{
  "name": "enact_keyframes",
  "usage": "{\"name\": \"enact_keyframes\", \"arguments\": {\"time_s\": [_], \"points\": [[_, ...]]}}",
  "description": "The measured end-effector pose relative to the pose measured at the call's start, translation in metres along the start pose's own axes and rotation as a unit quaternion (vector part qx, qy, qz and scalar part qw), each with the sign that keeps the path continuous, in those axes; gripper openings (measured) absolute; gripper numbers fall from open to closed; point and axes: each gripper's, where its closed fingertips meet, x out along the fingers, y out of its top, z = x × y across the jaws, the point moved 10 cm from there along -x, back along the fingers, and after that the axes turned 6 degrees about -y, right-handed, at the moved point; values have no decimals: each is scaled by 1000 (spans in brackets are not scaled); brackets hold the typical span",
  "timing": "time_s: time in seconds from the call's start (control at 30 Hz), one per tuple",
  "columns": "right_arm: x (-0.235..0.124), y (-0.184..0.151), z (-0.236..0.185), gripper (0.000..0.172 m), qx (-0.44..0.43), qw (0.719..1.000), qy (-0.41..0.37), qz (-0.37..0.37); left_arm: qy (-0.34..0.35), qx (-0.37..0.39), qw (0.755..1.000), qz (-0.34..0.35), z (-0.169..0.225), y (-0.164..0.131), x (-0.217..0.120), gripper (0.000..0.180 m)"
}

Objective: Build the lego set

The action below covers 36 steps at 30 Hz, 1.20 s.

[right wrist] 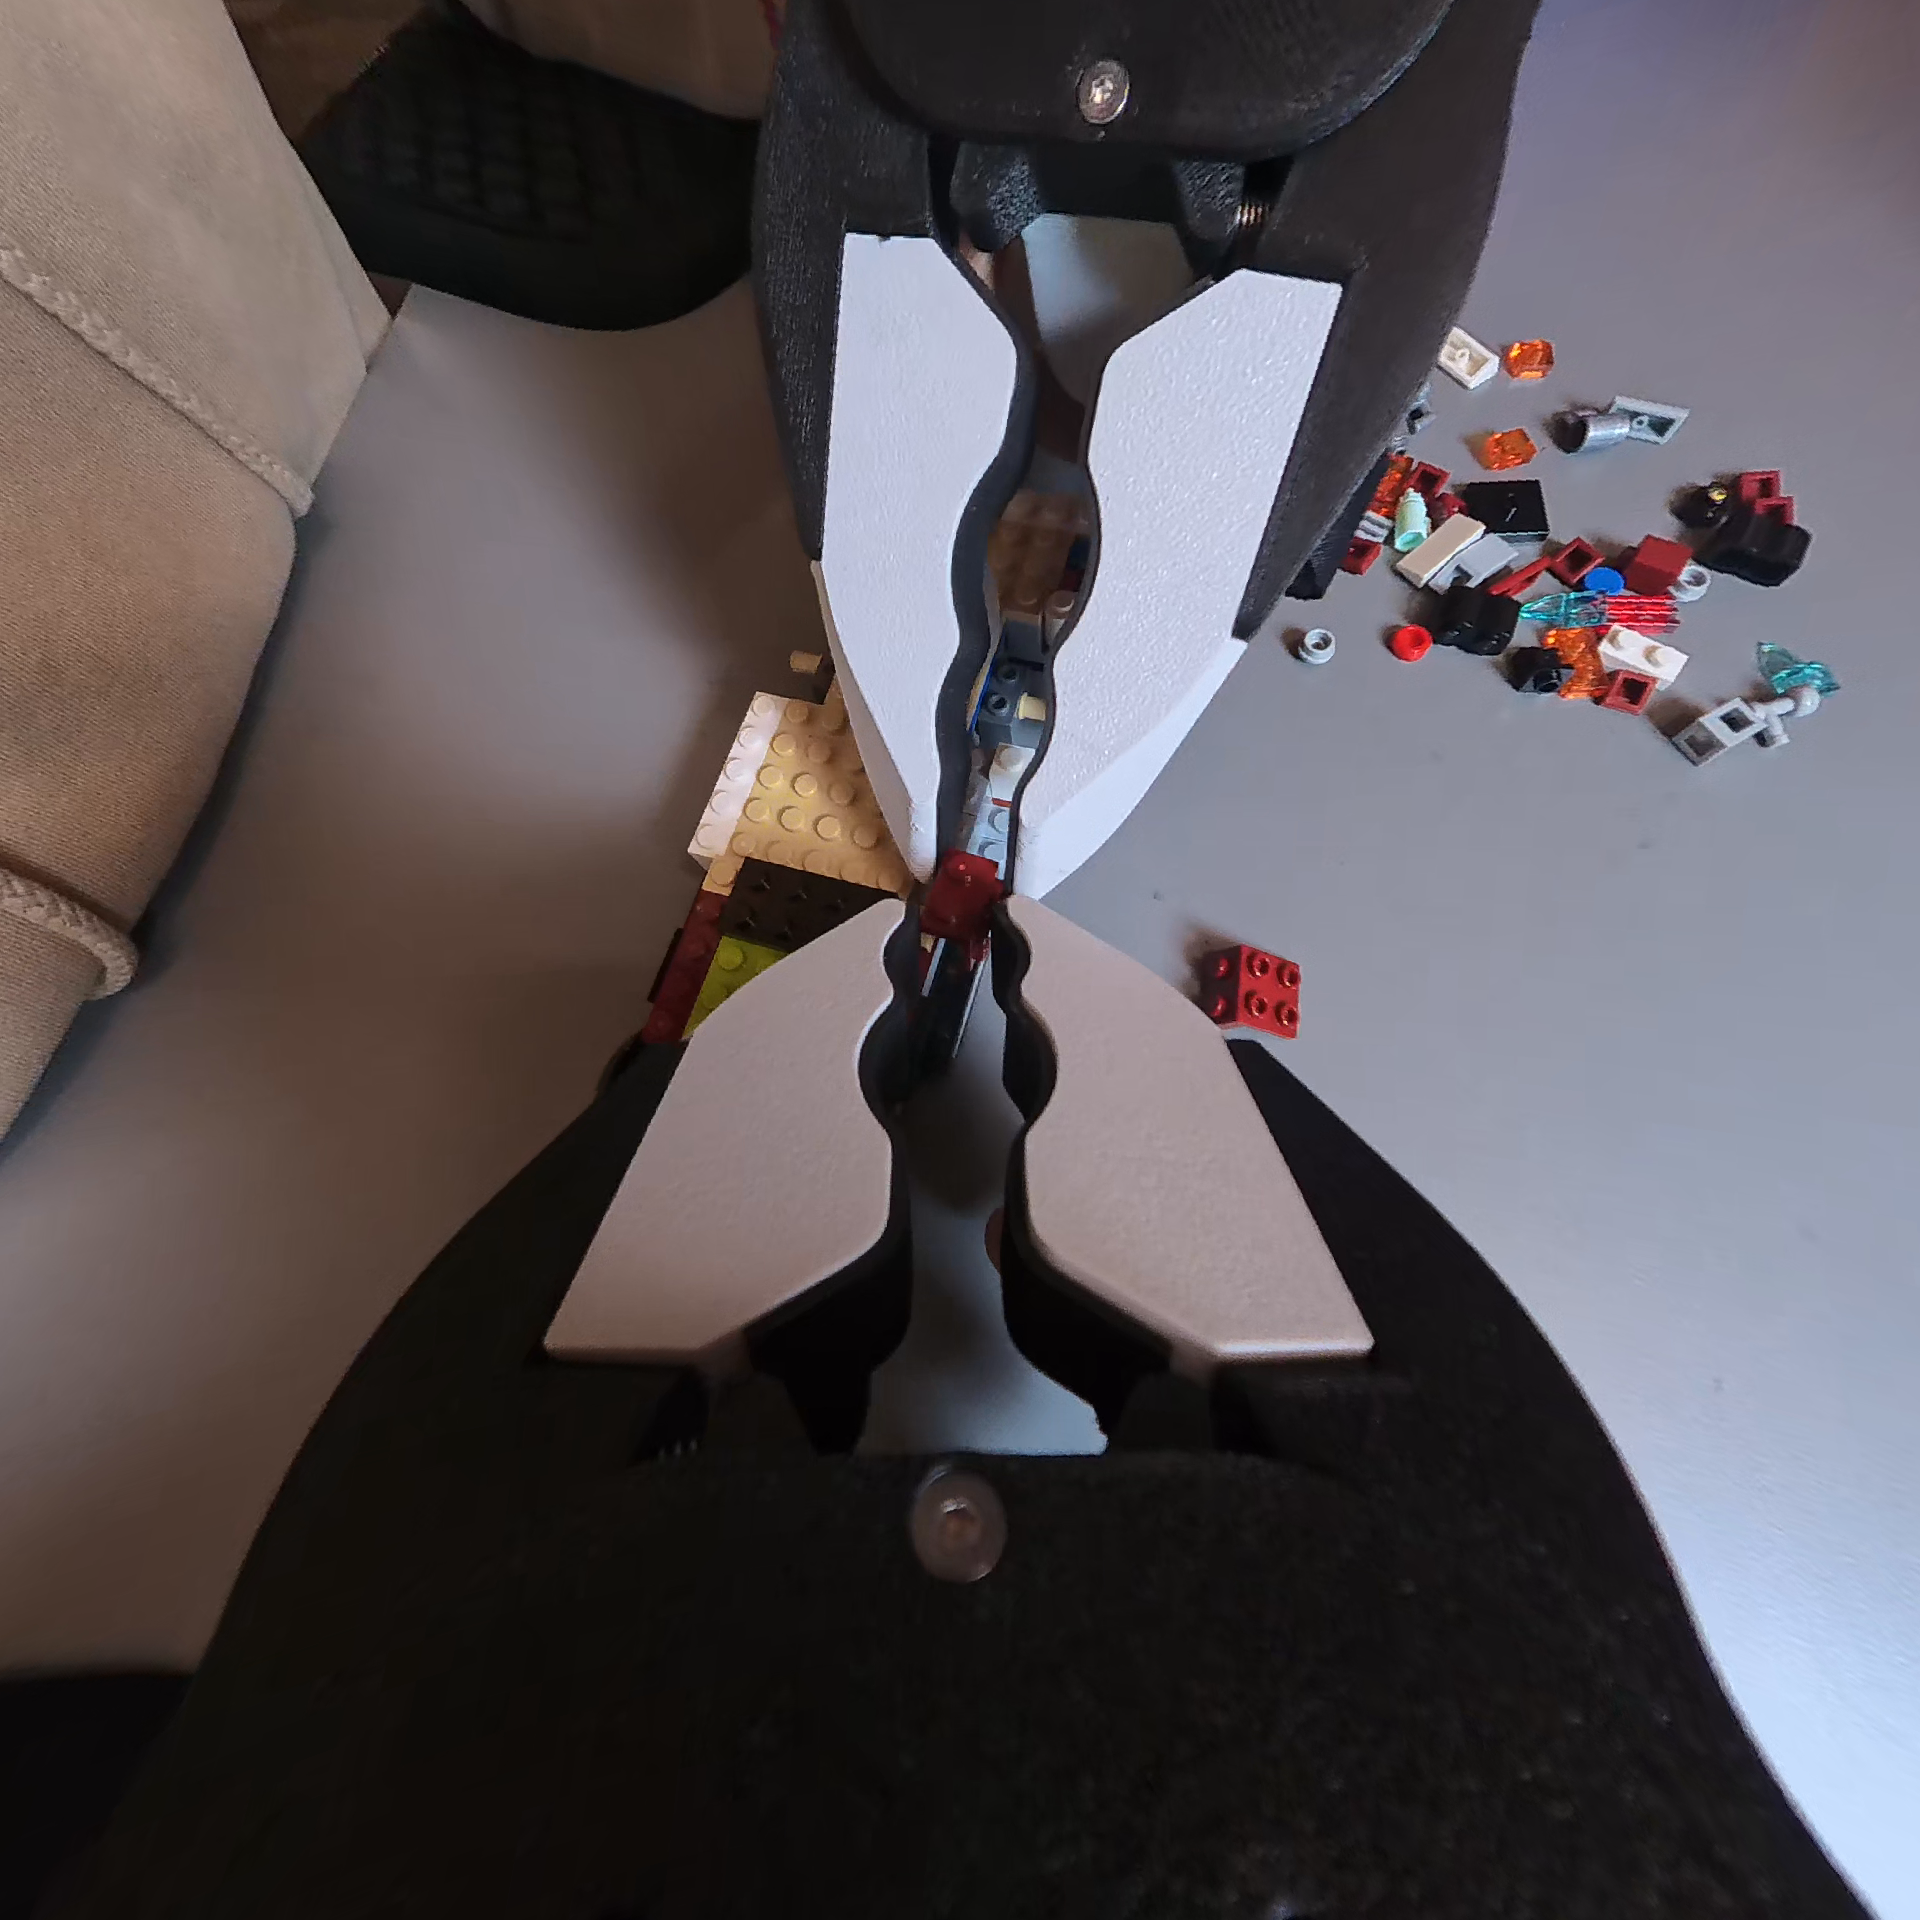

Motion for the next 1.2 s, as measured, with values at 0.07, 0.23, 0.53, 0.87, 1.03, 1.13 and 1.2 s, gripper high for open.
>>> {"name": "enact_keyframes", "arguments": {"time_s": [0.07,0.23,0.53,0.87,1.03,1.13,1.2], "points": [[0,0,0,13,0,1000,-1,1,1,1,1000,0,0,0,0,11],[0,0,0,13,-1,1000,-3,-3,3,-2,1000,3,0,0,0,11],[-2,0,3,19,22,1000,8,-21,9,7,1000,-6,1,-1,0,11],[-5,5,9,16,74,996,22,-46,21,23,999,-12,3,2,-1,11],[-5,8,8,15,89,994,44,-51,28,31,999,-14,4,3,-2,11],[-6,8,10,16,95,993,42,-55,32,35,999,-13,5,5,-3,11],[-5,9,10,15,103,992,47,-56,37,36,999,-12,5,5,-3,11]]}}
